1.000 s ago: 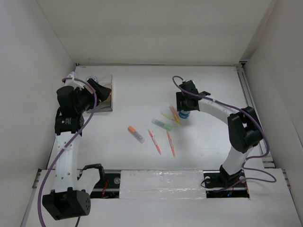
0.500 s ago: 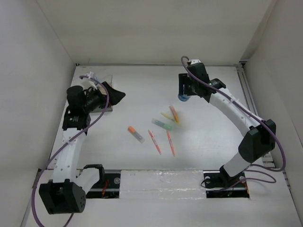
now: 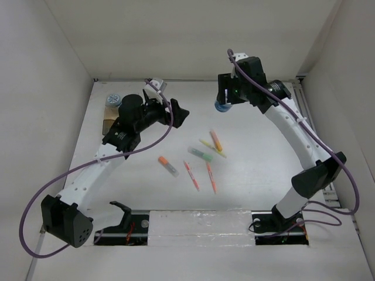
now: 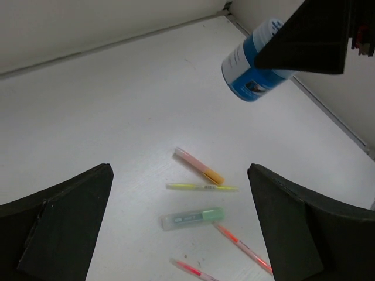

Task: Sort the stationery into containers
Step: Place the stationery in the storage box.

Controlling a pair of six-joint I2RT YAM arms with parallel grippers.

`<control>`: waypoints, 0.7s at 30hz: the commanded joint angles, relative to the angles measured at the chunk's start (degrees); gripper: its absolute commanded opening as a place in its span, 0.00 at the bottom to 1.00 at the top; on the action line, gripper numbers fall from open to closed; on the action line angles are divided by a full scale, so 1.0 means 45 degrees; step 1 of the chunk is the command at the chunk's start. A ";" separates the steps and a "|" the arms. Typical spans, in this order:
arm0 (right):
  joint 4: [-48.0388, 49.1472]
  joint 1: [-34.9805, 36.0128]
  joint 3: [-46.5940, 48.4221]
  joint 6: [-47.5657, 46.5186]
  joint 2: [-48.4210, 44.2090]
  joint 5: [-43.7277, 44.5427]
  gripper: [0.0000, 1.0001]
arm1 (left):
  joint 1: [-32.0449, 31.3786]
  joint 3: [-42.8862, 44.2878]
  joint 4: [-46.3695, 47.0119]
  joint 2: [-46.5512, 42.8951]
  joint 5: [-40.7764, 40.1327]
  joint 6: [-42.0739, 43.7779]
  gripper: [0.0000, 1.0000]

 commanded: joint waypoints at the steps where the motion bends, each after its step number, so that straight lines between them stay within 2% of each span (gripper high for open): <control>1: -0.0465 0.0348 0.0224 -0.0193 -0.0534 -0.1086 0.00 | 0.0060 -0.0572 0.2551 -0.0470 -0.0371 0.1429 1.00; 3: -0.0115 0.0348 -0.0362 -0.0193 -0.1001 -0.1693 0.00 | 0.0060 -0.1177 0.3220 -0.0608 -0.0154 0.1548 1.00; 7: 0.0160 0.0620 -0.0638 -0.0193 -0.1122 -0.2944 0.00 | 0.0060 -0.1180 0.3612 -0.0609 0.0295 0.1802 1.00; 10: 0.0160 0.0758 -0.0053 -0.0193 -0.0928 -0.3220 0.00 | -0.2159 -0.0657 0.2894 -0.0044 -0.2566 0.3964 1.00; 11: 0.0160 0.0758 0.0161 -0.0193 -0.0791 -0.3220 0.00 | -0.3810 -0.0479 0.2427 0.0597 -0.4858 0.4550 1.00; 13: -0.0502 0.0876 0.1017 -0.0193 -0.0285 -0.2714 0.00 | -0.4760 -0.0360 0.2248 0.1128 -0.5834 0.5531 1.00; 16: -0.0836 0.0876 0.1451 -0.0193 -0.0010 -0.2030 0.00 | -0.5155 -0.0184 0.2246 0.1443 -0.5877 0.5417 1.00; 21: -0.0817 0.0876 0.1452 -0.0329 -0.0144 -0.2339 0.00 | -0.5155 -0.0303 0.2676 0.1443 -0.5584 0.5298 1.00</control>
